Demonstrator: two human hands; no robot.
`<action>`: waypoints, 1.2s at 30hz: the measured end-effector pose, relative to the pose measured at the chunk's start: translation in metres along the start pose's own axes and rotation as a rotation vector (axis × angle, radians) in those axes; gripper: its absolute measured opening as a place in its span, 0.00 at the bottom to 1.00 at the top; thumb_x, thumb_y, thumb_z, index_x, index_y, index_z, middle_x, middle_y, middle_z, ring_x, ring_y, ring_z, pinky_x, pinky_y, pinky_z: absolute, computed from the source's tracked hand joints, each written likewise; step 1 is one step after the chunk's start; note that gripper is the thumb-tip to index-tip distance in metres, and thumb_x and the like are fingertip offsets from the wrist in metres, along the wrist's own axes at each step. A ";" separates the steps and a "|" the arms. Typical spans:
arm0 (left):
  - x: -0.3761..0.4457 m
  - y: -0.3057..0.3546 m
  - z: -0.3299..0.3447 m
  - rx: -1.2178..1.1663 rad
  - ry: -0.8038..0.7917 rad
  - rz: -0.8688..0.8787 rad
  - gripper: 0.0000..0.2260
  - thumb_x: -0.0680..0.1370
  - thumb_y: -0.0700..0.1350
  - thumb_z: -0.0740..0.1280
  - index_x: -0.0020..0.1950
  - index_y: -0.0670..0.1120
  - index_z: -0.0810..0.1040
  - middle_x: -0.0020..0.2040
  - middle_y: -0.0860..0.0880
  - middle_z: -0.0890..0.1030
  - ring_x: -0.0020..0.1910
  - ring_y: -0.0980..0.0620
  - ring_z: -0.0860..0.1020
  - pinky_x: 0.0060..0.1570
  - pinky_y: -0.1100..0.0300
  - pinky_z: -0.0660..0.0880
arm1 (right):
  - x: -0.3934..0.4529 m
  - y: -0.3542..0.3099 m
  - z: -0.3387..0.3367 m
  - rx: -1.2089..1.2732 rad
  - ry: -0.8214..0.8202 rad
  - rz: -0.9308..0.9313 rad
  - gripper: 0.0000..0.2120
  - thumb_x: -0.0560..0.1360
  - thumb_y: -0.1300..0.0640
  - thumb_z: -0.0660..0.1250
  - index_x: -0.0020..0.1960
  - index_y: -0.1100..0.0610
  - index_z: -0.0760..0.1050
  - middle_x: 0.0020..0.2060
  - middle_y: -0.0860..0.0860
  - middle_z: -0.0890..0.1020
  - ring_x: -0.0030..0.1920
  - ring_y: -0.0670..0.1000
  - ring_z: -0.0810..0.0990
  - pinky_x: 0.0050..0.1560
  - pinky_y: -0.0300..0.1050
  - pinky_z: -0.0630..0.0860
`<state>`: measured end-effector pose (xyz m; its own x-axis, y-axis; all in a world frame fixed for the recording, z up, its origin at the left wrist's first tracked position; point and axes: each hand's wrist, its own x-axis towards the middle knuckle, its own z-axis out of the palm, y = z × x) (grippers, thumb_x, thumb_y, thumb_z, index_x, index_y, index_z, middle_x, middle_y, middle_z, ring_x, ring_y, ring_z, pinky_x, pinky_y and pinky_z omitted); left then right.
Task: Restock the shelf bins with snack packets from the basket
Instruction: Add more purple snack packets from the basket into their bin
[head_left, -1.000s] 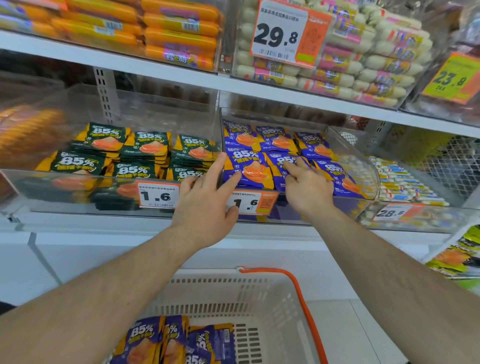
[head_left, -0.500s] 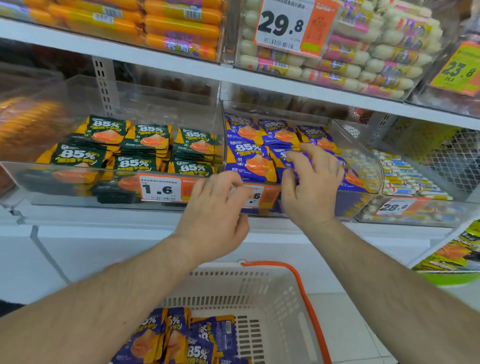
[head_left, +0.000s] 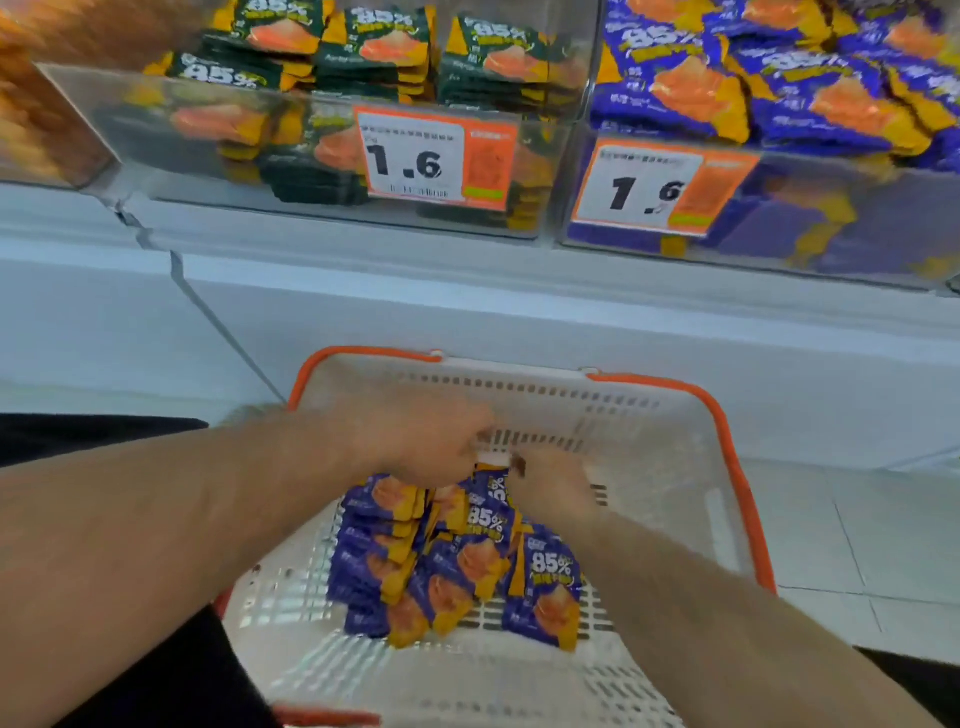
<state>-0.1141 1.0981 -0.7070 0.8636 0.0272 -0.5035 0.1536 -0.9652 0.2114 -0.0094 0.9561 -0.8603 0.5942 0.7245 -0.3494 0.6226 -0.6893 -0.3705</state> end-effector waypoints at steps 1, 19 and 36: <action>0.003 -0.002 0.004 0.010 -0.034 -0.003 0.09 0.78 0.45 0.59 0.56 0.55 0.73 0.56 0.50 0.79 0.46 0.50 0.77 0.48 0.53 0.77 | -0.002 0.009 0.018 -0.012 -0.109 0.083 0.07 0.78 0.56 0.60 0.43 0.54 0.73 0.38 0.52 0.77 0.41 0.55 0.77 0.37 0.46 0.72; 0.035 0.006 0.017 0.065 -0.217 -0.007 0.17 0.81 0.51 0.60 0.70 0.53 0.68 0.63 0.51 0.75 0.59 0.49 0.75 0.57 0.52 0.75 | -0.035 0.061 0.088 -0.245 -0.452 0.312 0.40 0.67 0.42 0.74 0.72 0.51 0.59 0.66 0.56 0.73 0.68 0.59 0.69 0.69 0.57 0.64; 0.021 0.015 -0.024 -0.297 0.055 -0.128 0.20 0.79 0.47 0.64 0.71 0.48 0.67 0.65 0.48 0.75 0.58 0.49 0.77 0.58 0.52 0.77 | -0.013 0.011 -0.086 0.088 -0.301 0.086 0.14 0.73 0.70 0.60 0.51 0.53 0.73 0.46 0.50 0.77 0.48 0.52 0.76 0.45 0.47 0.74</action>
<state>-0.0815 1.0902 -0.6941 0.8514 0.1652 -0.4978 0.3891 -0.8355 0.3881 0.0335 0.9384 -0.7857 0.4568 0.6411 -0.6168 0.5223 -0.7545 -0.3974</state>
